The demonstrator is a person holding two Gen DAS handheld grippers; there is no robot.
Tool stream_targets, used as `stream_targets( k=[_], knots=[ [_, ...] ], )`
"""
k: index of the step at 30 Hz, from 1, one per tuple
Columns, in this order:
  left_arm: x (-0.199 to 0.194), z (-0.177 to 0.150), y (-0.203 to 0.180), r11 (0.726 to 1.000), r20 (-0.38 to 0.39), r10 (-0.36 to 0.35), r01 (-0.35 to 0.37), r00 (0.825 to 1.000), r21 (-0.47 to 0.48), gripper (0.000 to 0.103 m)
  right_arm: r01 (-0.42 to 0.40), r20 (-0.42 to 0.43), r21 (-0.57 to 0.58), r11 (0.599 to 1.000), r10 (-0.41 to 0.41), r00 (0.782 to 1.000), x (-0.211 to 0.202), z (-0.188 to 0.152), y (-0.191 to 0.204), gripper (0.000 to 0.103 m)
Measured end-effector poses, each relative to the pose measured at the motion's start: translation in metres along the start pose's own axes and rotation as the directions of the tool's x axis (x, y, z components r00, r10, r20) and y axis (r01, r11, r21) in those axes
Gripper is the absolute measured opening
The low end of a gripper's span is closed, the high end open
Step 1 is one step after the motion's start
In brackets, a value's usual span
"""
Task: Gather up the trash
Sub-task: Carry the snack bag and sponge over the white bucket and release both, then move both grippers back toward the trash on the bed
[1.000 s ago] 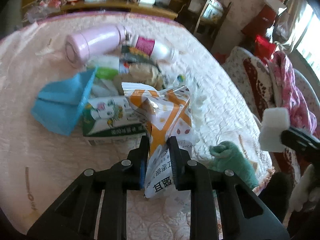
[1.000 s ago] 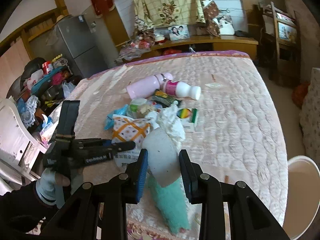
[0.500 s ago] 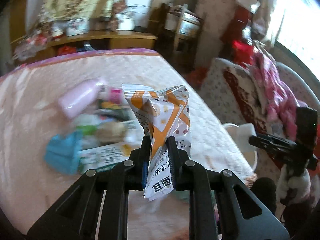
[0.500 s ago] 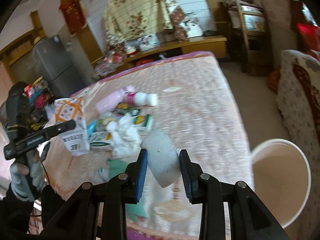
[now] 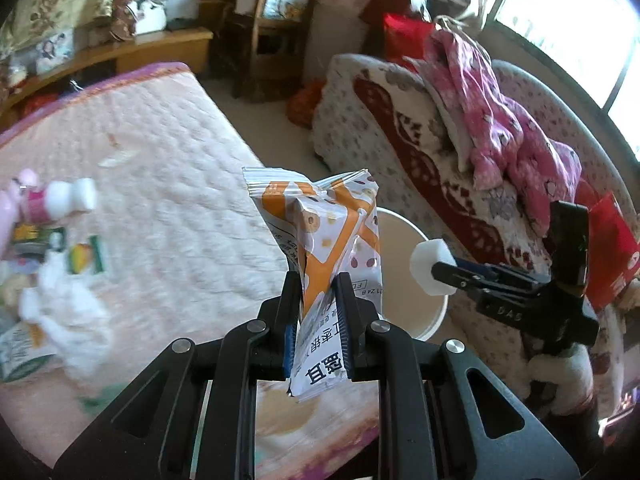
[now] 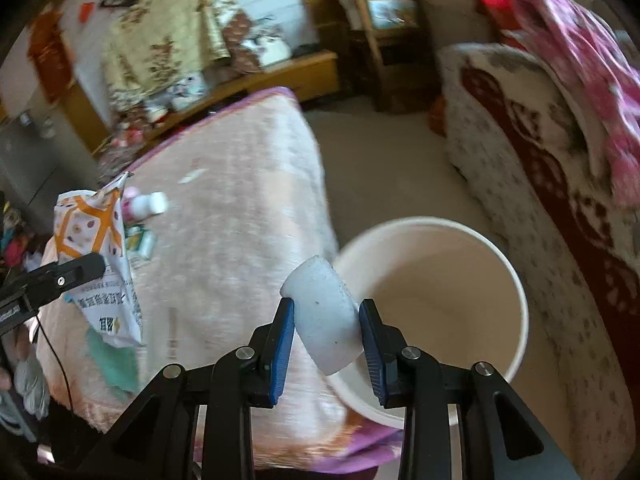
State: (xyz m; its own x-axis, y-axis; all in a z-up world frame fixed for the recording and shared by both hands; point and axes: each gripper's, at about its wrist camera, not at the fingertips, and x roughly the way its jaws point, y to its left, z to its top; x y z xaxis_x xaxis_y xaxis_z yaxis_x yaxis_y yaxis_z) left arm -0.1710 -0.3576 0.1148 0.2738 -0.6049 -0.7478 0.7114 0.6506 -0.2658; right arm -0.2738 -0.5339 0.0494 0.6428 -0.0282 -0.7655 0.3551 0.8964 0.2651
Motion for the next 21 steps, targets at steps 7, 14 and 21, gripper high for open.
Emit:
stream_targets(
  k=[7, 14, 21],
  knots=[
    [0.052, 0.007, -0.033, 1.0, -0.045, -0.019, 0.019, 0.999, -0.015, 0.019, 0.064, -0.003, 0.075, 0.995, -0.064, 0.998, 0.007, -0.006, -0.038, 0.044],
    [0.07, 0.004, -0.039, 0.996, -0.08, -0.074, 0.069, 0.994, -0.064, 0.048, 0.09, 0.019, 0.125, 0.988, -0.093, 0.995, 0.005, -0.009, -0.053, 0.068],
    [0.047, -0.001, -0.037, 1.0, -0.038, -0.015, 0.014, 0.999, -0.027, 0.048, 0.08, 0.017, 0.109, 0.991, -0.082, 0.996, 0.006, -0.014, -0.044, 0.068]
  ],
)
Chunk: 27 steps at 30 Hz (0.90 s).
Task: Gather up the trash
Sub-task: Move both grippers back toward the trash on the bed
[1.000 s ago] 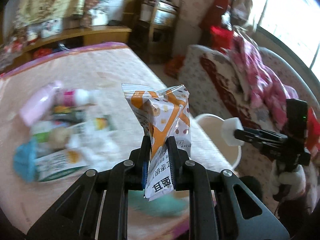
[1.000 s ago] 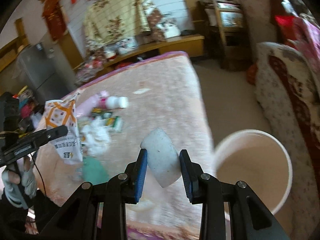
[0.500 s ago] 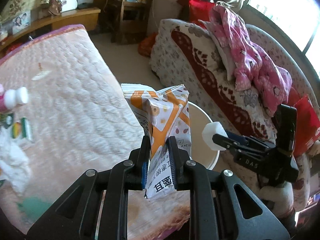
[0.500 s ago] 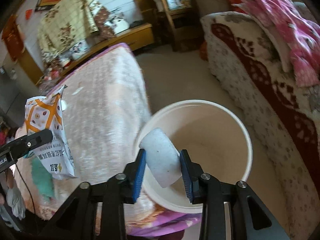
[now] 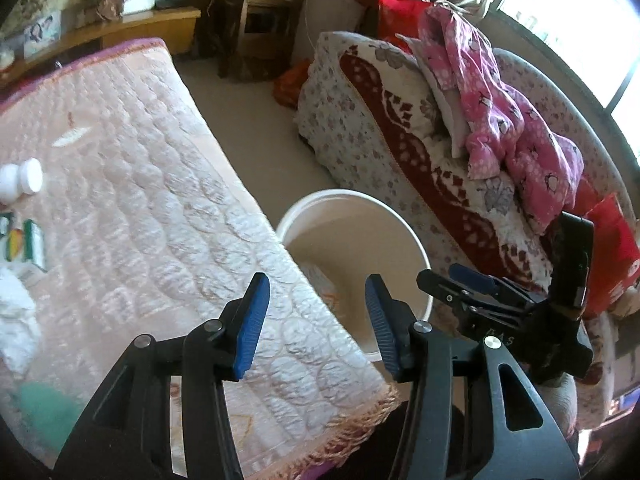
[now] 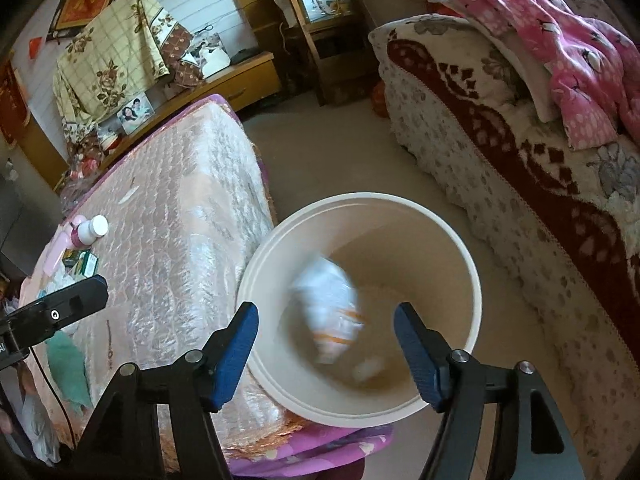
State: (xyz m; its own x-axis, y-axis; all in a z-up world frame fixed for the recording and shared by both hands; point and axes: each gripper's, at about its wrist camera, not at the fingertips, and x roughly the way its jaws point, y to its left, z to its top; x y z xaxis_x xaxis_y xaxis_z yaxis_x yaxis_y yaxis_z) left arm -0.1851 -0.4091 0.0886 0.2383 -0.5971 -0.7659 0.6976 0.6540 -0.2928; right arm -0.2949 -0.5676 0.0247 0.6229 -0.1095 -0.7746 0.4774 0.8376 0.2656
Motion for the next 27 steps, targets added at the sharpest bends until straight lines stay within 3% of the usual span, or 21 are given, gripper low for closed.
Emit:
stream_targets(
  k=[9, 18, 27],
  knots=[
    [-0.043, -0.011, 0.013, 0.991, 0.119, 0.126, -0.131, 0.985, 0.037, 0.048, -0.013, 0.045, -0.084, 0.996, 0.017, 0.999, -0.018, 0.004, 0.043, 0.068],
    [-0.082, -0.024, 0.046, 0.982, 0.188, 0.189, -0.189, 0.964, -0.02, 0.048, -0.049, 0.092, -0.172, 0.984, 0.065, 0.994, -0.037, 0.006, 0.103, 0.072],
    [-0.118, -0.04, 0.082, 0.963, 0.235, 0.269, -0.255, 0.934, -0.087, 0.048, -0.106, 0.077, -0.26, 0.96, 0.13, 0.989, -0.037, -0.001, 0.166, 0.074]
  ],
)
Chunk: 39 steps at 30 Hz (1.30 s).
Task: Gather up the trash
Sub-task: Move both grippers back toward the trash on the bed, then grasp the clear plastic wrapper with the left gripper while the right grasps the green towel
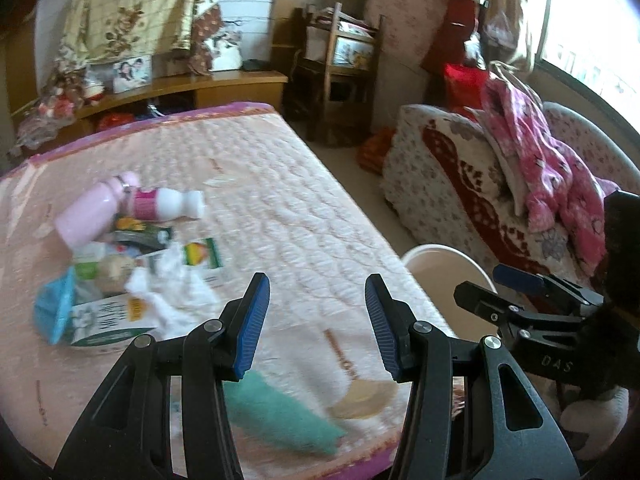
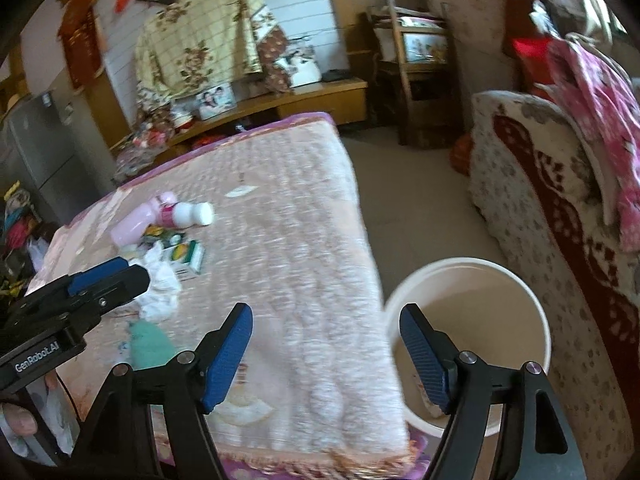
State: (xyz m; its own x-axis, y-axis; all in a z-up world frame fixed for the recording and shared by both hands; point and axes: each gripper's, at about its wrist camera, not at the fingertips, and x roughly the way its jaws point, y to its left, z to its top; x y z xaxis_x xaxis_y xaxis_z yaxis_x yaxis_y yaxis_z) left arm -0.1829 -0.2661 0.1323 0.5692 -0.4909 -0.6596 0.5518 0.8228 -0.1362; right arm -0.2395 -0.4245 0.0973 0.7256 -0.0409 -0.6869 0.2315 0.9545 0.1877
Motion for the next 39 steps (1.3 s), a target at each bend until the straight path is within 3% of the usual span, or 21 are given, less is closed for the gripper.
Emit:
stream_targets(
  k=[13, 23, 32, 39],
  knots=[
    [-0.034, -0.016, 0.073, 0.989, 0.048, 0.12, -0.115, 0.992, -0.095, 0.048, -0.097, -0.009, -0.094, 0.991, 0.097, 0.995, 0.016, 0.006, 0.089, 0.075],
    [-0.052, -0.03, 0.116, 0.972, 0.059, 0.182, -0.17, 0.982, -0.16, 0.048, -0.142, -0.027, -0.149, 0.979, 0.139, 0.99, 0.024, 0.004, 0.127, 0.078],
    [-0.058, -0.049, 0.147, 0.968, 0.001, 0.155, -0.152, 0.988, -0.198, 0.048, -0.167, -0.081, -0.194, 0.967, 0.154, 0.985, 0.034, -0.004, 0.146, 0.079],
    [-0.047, -0.069, 0.159, 0.969, -0.072, 0.119, -0.132, 0.99, -0.209, 0.048, -0.213, -0.205, -0.215, 0.953, 0.169, 0.964, 0.058, -0.033, 0.148, 0.08]
  ],
)
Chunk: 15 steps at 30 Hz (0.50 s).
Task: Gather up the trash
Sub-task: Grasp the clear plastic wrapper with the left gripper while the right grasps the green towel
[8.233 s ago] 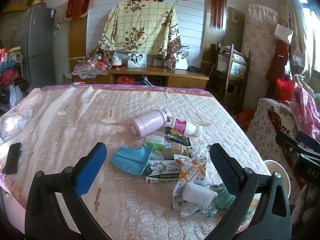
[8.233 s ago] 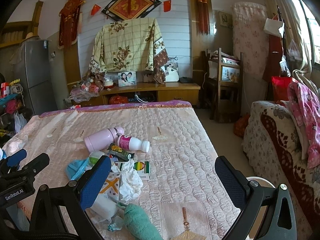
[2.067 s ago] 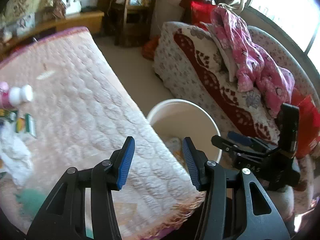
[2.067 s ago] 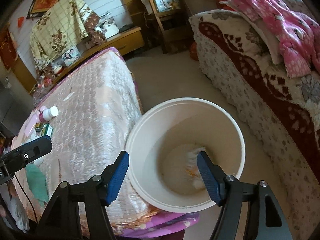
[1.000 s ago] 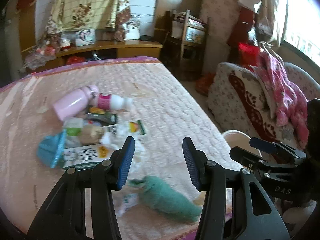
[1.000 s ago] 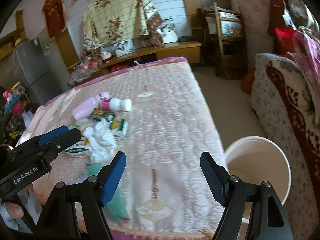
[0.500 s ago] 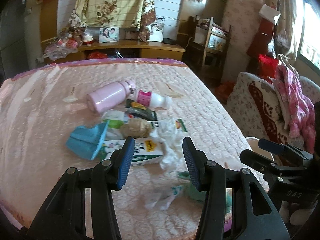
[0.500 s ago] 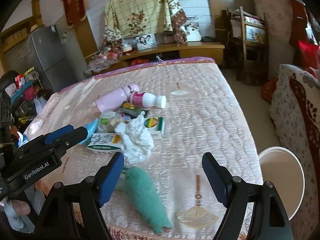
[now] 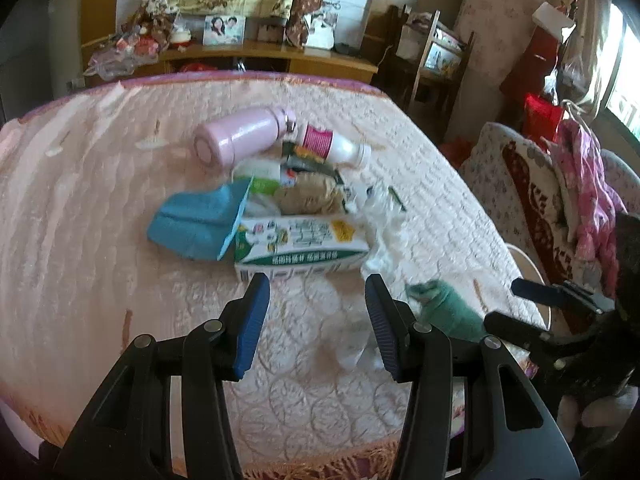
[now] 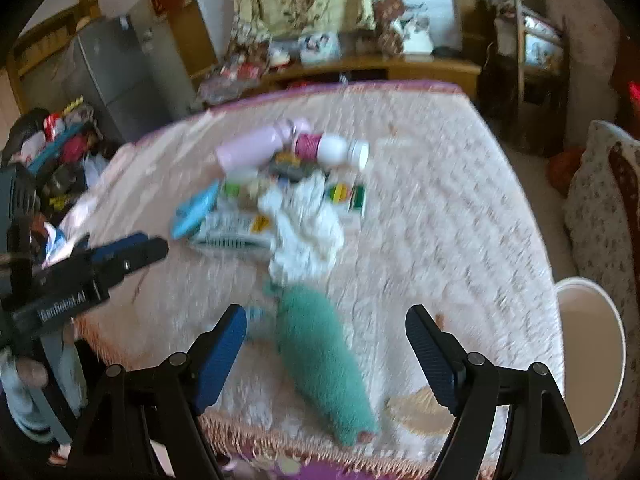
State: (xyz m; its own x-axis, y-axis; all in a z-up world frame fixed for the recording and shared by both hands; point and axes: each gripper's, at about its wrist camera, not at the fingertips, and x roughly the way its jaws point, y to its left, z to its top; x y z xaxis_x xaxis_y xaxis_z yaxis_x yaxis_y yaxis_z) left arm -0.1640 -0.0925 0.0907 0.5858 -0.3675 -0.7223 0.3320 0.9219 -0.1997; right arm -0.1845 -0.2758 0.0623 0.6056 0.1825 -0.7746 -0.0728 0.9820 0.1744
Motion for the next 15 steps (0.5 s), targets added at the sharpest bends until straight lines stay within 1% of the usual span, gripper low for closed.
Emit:
stream_targets(
  k=[5, 8, 9, 10, 11, 13, 15],
  knots=[
    [0.009, -0.005, -0.002, 0.999, -0.039, -0.032, 0.033, 0.999, 0.0, 0.048, -0.008, -0.088, -0.006, 1.0, 0.007, 0.996, 0.028, -0.017, -0.002, 0.08],
    [0.012, -0.008, -0.007, 0.998, -0.058, -0.061, 0.062, 0.996, 0.019, 0.048, -0.024, -0.108, -0.017, 1.0, 0.022, 0.994, 0.037, -0.022, -0.002, 0.079],
    [0.014, -0.009, -0.009, 0.997, -0.067, -0.07, 0.072, 0.995, 0.026, 0.05, -0.027, -0.107, -0.021, 0.999, 0.024, 0.994, 0.039, -0.023, -0.002, 0.069],
    [0.015, -0.011, -0.011, 0.996, -0.077, -0.082, 0.084, 0.994, 0.033, 0.052, -0.033, -0.11, -0.018, 0.999, 0.03, 0.993, 0.041, -0.024, -0.004, 0.049],
    [0.017, -0.012, -0.014, 0.994, -0.086, -0.096, 0.1, 0.992, 0.04, 0.055, -0.043, -0.12, -0.01, 0.999, 0.041, 0.992, 0.044, -0.025, -0.006, 0.044],
    [0.021, -0.016, -0.019, 0.99, -0.103, -0.125, 0.131, 0.987, 0.057, 0.056, -0.057, -0.109, 0.006, 0.998, 0.058, 0.992, 0.044, -0.025, -0.01, 0.042],
    [0.027, -0.019, -0.025, 0.985, -0.13, -0.14, 0.151, 0.982, 0.084, 0.057, -0.053, -0.091, 0.018, 0.998, 0.054, 0.994, 0.038, -0.024, -0.015, 0.041]
  ],
)
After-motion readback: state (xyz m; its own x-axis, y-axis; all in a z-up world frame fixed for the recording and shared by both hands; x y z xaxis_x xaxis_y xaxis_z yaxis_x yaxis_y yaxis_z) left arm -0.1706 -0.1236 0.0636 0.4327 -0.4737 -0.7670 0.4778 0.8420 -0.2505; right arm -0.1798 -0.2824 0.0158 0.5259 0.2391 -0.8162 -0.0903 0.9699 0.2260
